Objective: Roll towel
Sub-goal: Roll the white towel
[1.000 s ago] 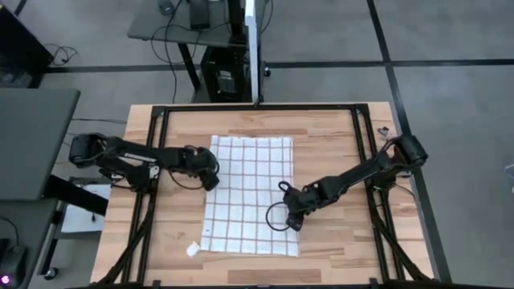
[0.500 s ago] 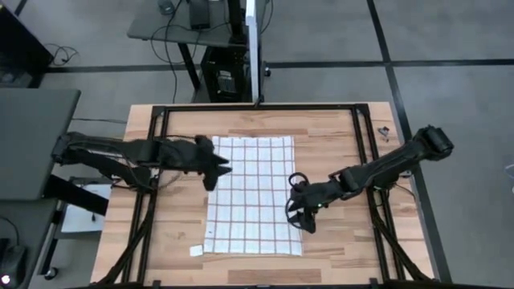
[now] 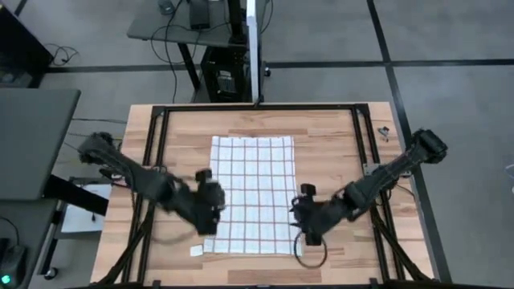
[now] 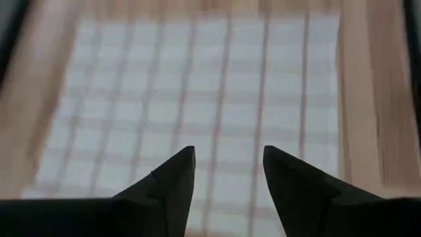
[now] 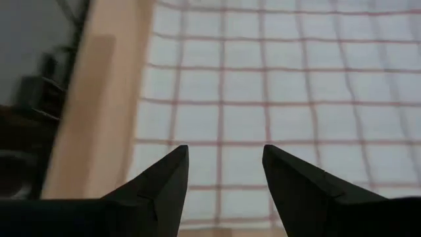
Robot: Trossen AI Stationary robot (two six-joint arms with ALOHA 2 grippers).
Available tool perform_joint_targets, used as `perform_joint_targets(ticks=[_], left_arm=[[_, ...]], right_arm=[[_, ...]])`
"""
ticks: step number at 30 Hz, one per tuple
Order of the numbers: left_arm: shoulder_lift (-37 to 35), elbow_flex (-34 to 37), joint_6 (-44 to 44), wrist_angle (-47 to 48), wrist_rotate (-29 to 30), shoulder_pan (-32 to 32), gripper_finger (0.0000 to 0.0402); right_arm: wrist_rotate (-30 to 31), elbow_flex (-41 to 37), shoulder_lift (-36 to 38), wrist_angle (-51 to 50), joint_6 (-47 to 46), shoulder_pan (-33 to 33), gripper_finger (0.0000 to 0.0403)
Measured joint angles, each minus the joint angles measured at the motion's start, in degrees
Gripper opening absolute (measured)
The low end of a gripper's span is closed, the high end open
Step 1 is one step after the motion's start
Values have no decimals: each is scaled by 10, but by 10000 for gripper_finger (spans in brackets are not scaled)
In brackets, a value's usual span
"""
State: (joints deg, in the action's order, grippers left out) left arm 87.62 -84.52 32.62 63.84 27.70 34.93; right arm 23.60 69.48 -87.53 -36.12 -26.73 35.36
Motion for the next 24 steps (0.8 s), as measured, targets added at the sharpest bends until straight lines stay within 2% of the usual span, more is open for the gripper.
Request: perform_joint_targets(ticks=[3, 10, 19, 24], left_arm=[[49, -4, 53, 33, -7, 45, 177], [131, -6, 51, 21, -17, 100, 194], [235, -6, 65, -93, -41, 151, 194], [306, -8, 110, -104, -46, 161, 189]], right_arm=[[10, 29, -36, 3, -59, 31, 196], [7, 94, -149, 1, -152, 61, 228], [11, 156, -267, 13, -159, 100, 224], [21, 155, -308, -1, -159, 119, 213]])
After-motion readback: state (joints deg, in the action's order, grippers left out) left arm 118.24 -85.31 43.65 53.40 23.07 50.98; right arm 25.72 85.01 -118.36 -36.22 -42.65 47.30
